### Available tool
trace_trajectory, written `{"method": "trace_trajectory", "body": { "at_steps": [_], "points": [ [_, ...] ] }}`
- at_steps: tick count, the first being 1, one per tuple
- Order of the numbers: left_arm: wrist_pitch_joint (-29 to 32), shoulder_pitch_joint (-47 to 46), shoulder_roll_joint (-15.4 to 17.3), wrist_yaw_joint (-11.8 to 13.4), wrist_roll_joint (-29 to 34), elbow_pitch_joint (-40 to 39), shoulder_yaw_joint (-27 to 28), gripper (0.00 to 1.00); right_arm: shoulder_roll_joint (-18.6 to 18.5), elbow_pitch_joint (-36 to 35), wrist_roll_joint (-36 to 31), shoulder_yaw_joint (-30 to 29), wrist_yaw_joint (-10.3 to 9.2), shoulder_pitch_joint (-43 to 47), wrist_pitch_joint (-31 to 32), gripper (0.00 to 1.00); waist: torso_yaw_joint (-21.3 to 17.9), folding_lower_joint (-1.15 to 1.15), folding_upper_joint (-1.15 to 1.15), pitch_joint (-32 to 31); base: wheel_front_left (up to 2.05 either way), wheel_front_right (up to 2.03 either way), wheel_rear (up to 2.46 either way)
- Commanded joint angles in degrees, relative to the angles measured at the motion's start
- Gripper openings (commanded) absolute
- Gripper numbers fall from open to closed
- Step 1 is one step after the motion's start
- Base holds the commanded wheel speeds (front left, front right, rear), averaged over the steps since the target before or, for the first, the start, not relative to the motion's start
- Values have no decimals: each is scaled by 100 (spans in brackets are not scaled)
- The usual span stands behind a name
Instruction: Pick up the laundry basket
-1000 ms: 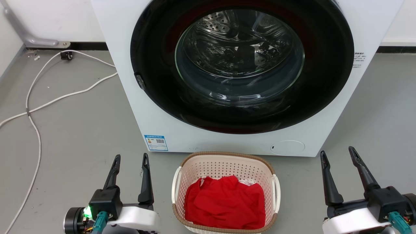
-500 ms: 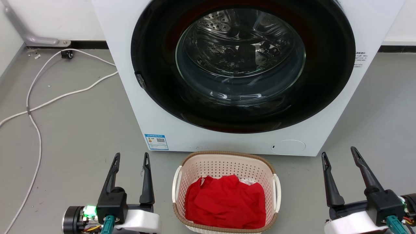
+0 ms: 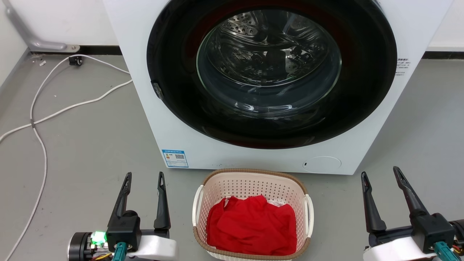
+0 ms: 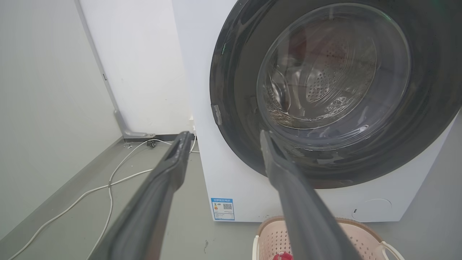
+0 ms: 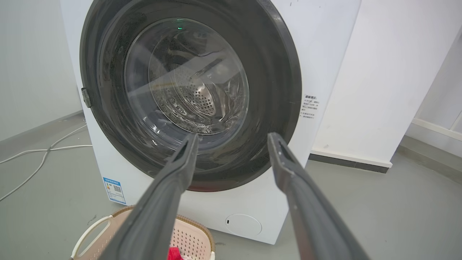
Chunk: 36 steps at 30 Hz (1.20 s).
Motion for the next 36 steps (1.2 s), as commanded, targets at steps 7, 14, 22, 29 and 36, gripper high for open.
{"method": "trace_trajectory", "body": {
  "at_steps": [7,14,22,29,36],
  "points": [
    [-32,23,-32,-13,30,8,37,100,-25,80,97,-34,-4,45,-14,100,13,0,0,2,0,0,0],
    [-32,47,-42,-12,64,0,50,100,-25,106,125,-38,-4,40,-14,100,9,0,0,-3,0,0,0],
    [-32,58,-51,-6,78,-23,58,100,-25,93,121,-23,-4,39,-14,100,3,0,0,4,0,0,0],
    [-32,35,-57,-6,75,-19,64,100,-25,80,101,-26,-4,23,-14,100,10,0,0,10,0,0,0],
    [-32,-29,-65,-6,21,-8,123,100,-25,104,70,-12,-4,-125,-14,100,-16,0,0,65,0,0,0]
  ]
}}
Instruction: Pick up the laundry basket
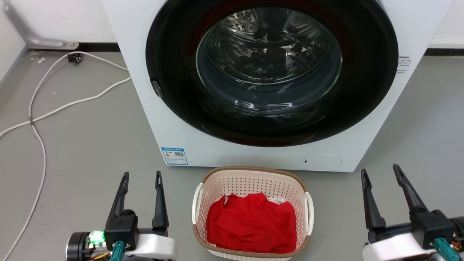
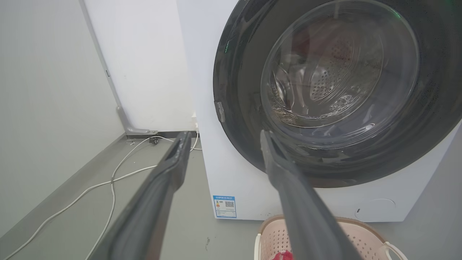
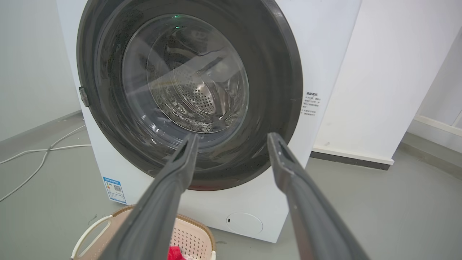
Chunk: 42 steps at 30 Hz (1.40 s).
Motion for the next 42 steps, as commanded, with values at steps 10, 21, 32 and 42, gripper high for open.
{"method": "trace_trajectory", "body": {
  "at_steps": [10,21,32,42],
  "points": [
    [-24,-1009,247,-398,-5,380,30,100,-22,326,-374,-42,-4,-853,-13,100,17,0,0,713,0,0,0],
    [-25,-2574,383,-799,-91,1605,155,100,-20,1306,-840,125,-4,-2211,-12,100,-164,0,0,2091,0,0,0],
    [-26,-3939,414,-1236,-151,3594,40,100,-16,2837,-1113,111,-4,-3287,-14,100,-211,0,0,3211,0,0,0],
    [-25,-4887,430,-1404,-148,5378,-194,100,-17,4678,-1215,26,-5,-4252,-13,100,-197,0,0,3907,0,0,0]
  ]
}}
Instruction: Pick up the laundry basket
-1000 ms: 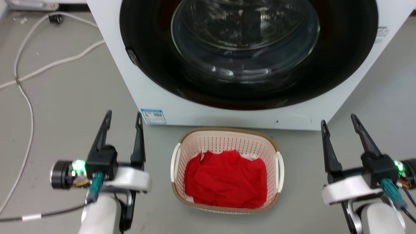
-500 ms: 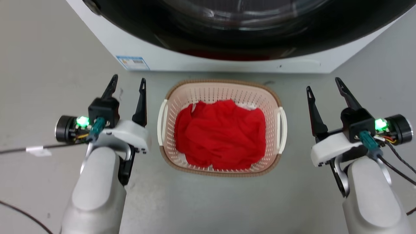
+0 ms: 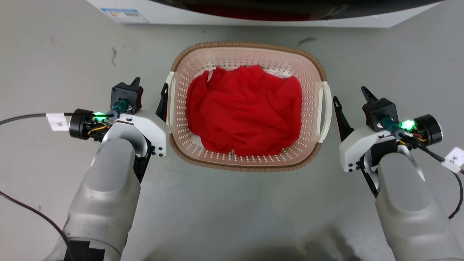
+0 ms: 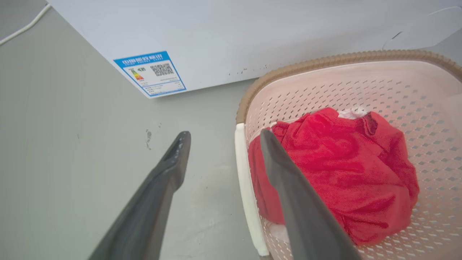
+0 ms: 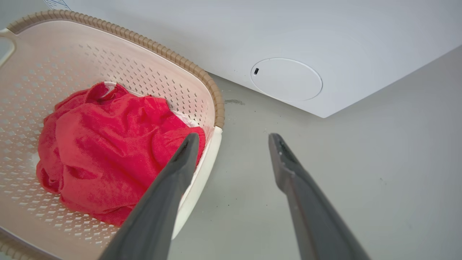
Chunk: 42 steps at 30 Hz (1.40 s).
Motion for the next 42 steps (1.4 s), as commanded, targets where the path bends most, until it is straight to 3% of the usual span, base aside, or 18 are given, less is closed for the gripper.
{"method": "trace_trajectory", "body": {
  "at_steps": [1,12,31,32,33,34,35,36,42],
  "points": [
    [-17,-175,6,-31,-4,244,-41,100,-6,210,-34,-5,-5,-214,-13,100,2,-2,0,231,0,0,0],
    [-16,-847,74,-123,-3,1137,-257,100,-6,1351,56,131,-5,-1036,-13,100,-50,-2,0,840,0,0,0],
    [14,-1342,-35,-141,50,1779,-674,100,-12,2119,571,596,-7,-1583,-8,100,-28,-2,0,1377,0,0,0],
    [20,-1351,-44,-135,47,1797,-690,100,-13,2148,610,608,-7,-1600,-8,85,-27,-2,0,1389,0,0,0],
    [51,-1360,-55,-136,43,1812,-710,100,-14,2170,628,624,-8,-1615,-9,43,-27,-2,0,1398,0,0,0],
    [61,-1377,-57,-136,53,1822,-729,46,-15,2188,653,634,-8,-1636,-9,5,-27,-2,0,1407,0,0,0],
    [60,-1396,-61,-135,47,1829,-739,4,-17,2210,665,656,-8,-1660,-9,0,-26,-2,0,1413,0,0,0],
    [64,-1406,-64,-136,29,1837,-745,0,-20,2236,685,673,-8,-1679,-8,0,-24,-2,0,1415,0,0,0],
    [62,-1372,-22,-129,-6,1868,-807,0,-64,2319,718,752,-4,-1691,-10,0,-11,-2,0,1314,0,0,0]
  ]
}}
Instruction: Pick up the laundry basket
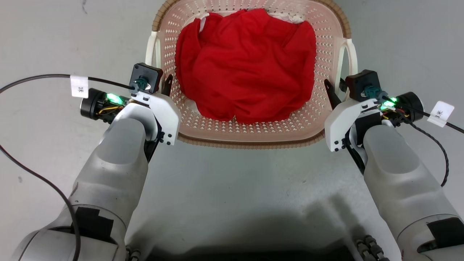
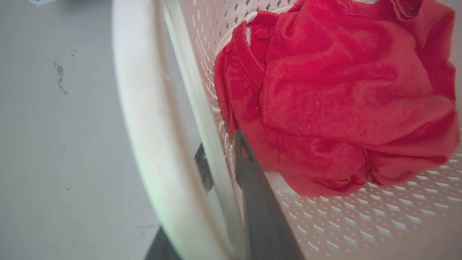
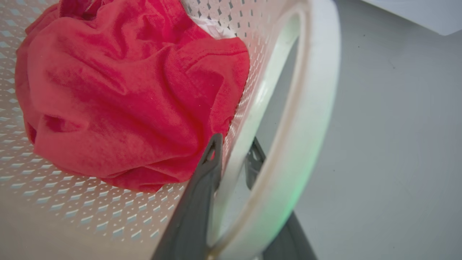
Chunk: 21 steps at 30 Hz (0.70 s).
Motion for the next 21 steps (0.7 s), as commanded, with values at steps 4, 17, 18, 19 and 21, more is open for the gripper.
{"method": "trace_trajectory", "body": {
  "at_steps": [4,17,18,19,21],
  "points": [
    [-1,49,135,6,-55,19,-18,0,-138,111,-13,76,-2,8,-9,0,15,0,0,-253,0,0,0],
    [244,819,-2,-36,-541,33,14,0,-136,405,380,547,-2,507,366,0,90,0,0,-1595,0,0,0],
    [296,907,-21,-37,-583,34,-15,0,-136,416,450,614,-3,561,406,0,94,0,0,-1710,0,0,0],
    [335,1008,-36,-37,-618,35,-53,0,-135,422,508,672,-2,619,427,0,99,0,0,-1844,0,0,0],
    [429,1172,-70,-39,-734,34,-102,0,-133,442,622,800,-2,729,524,0,114,0,0,-2089,0,0,0]
  ]
}}
